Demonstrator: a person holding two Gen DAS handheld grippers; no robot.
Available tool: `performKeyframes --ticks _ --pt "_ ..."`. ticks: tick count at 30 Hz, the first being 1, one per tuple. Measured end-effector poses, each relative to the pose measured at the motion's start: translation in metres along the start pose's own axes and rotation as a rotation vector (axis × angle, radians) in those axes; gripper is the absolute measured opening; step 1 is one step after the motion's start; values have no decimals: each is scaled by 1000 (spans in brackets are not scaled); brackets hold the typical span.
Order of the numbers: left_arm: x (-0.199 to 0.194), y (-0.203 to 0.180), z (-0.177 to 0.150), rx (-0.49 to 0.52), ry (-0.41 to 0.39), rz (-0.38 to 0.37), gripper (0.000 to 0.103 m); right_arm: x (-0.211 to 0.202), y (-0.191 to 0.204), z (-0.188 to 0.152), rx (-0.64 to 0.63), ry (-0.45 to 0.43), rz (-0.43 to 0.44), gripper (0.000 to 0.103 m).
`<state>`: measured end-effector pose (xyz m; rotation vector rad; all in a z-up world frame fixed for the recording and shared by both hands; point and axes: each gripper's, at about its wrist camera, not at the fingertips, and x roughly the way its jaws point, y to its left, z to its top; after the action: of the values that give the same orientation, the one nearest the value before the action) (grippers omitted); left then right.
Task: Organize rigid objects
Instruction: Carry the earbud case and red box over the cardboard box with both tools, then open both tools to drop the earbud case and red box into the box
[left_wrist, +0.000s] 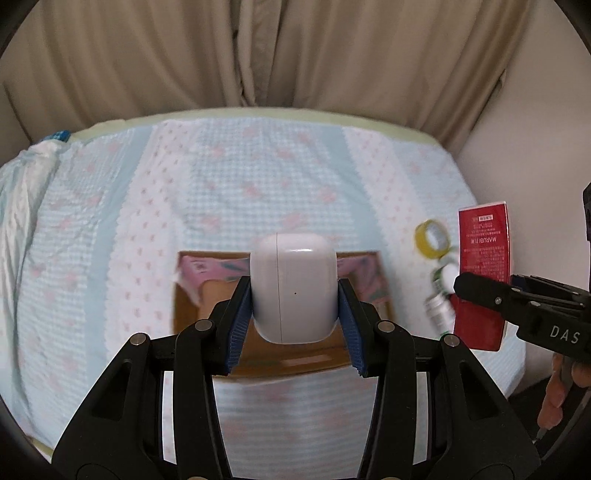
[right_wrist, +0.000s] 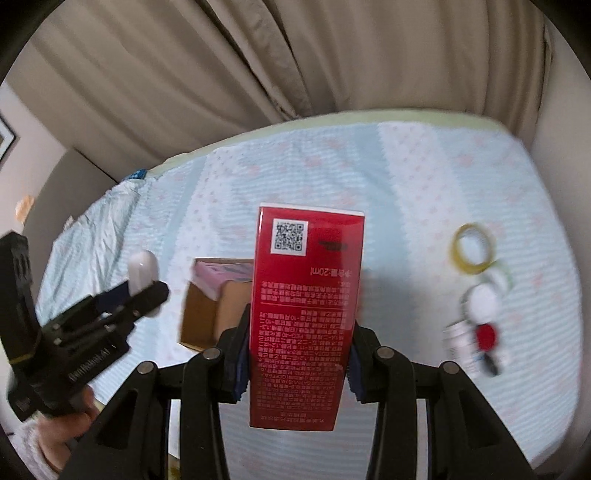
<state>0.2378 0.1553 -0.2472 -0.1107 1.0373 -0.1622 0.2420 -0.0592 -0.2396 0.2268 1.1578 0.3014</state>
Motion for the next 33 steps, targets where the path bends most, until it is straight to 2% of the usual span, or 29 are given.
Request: performKeyframes --ticks 5,9,19,24,30,31,32,33 --pt "49 45 -3 29 76 2 41 58 33 -3 4 61 -23 38" --pt "94 63 -7 33 137 -3 41 103 44 -4 -70 123 -53 38" --pt "207 79 -31 18 300 17 41 214 24 -24 -197 282 -100 38" --pt "241 75 -40 54 386 27 41 237 18 -43 -284 324 -127 38" --pt "245 65 -34 107 395 50 42 241 15 -50 -364 335 -126 39" --pt "242 63 -31 103 386 57 45 242 16 -50 -373 339 -134 45" --pt "239 62 -28 103 379 62 72 241 17 -50 -389 335 -143 55" --pt "237 61 -26 108 373 63 97 240 18 -49 -395 335 -132 91"
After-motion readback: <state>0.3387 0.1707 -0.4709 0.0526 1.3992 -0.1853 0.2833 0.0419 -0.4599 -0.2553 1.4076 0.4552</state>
